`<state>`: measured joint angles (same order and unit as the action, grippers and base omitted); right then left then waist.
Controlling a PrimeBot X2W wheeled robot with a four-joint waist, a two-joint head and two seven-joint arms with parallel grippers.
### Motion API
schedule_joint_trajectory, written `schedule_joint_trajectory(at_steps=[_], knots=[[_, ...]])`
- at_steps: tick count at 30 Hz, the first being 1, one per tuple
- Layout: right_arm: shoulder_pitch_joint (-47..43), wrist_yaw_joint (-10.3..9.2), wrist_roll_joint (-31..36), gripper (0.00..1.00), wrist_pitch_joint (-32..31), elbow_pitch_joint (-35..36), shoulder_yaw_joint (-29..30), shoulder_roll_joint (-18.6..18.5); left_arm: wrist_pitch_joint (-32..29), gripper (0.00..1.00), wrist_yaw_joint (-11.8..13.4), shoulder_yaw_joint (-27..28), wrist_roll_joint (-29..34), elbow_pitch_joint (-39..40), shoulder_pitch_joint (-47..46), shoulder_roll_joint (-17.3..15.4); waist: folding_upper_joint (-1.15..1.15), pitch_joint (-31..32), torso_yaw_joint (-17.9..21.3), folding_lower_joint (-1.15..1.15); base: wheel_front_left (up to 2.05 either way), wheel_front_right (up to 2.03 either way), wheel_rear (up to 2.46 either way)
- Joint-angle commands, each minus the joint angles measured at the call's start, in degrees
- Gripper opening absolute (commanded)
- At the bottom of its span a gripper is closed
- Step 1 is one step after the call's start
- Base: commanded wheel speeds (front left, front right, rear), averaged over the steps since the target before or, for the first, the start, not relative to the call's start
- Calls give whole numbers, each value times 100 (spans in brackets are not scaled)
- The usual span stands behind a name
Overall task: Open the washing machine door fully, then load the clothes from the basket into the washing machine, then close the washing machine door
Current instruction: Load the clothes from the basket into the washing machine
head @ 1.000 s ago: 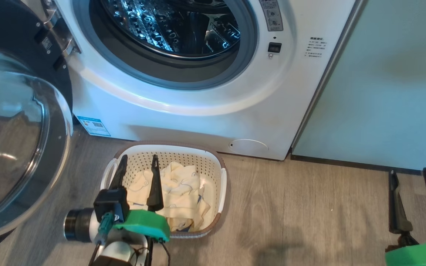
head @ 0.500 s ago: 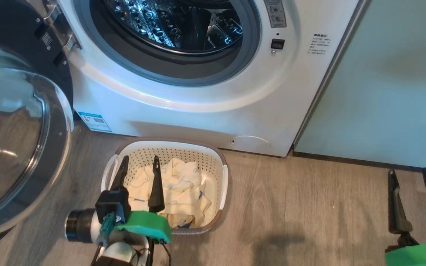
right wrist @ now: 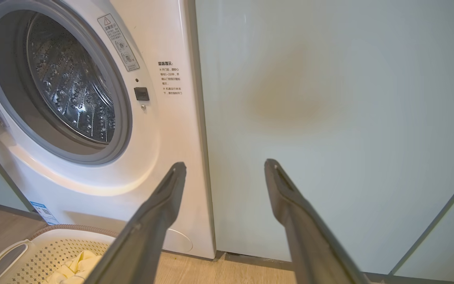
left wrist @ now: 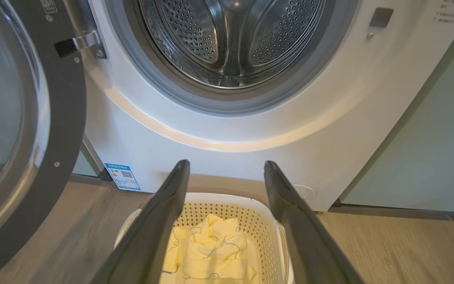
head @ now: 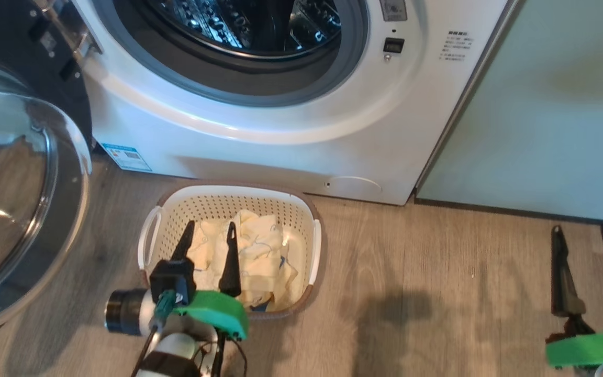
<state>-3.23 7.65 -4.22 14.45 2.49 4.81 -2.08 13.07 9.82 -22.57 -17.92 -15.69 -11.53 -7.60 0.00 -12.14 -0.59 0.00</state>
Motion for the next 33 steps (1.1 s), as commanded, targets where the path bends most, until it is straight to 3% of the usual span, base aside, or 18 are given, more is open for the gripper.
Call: schedule_joint_trajectory(at_steps=[1, 5, 21, 33], knots=[[300, -16, -46, 100, 55, 226, -133, -79, -18, 100, -90, 144, -81, -104, -367, 10, 0, -152, 22, 0, 0, 0, 0], [381, -16, -54, 100, 55, 250, -146, -79, -73, 100, -252, 107, -202, -577, -627, 88, 0, -321, 52, 0, 0, 0, 0], [963, -16, -123, 100, 55, 369, -199, -210, -97, 100, -1241, -292, -752, -3729, -2566, 451, 0, -1574, 81, 0, 0, 0, 0], [1414, -16, -263, 100, 55, 498, -277, -350, -141, 100, -1546, -780, -1541, -4829, -3473, 471, 0, -2584, 286, 0, 0, 0, 0]])
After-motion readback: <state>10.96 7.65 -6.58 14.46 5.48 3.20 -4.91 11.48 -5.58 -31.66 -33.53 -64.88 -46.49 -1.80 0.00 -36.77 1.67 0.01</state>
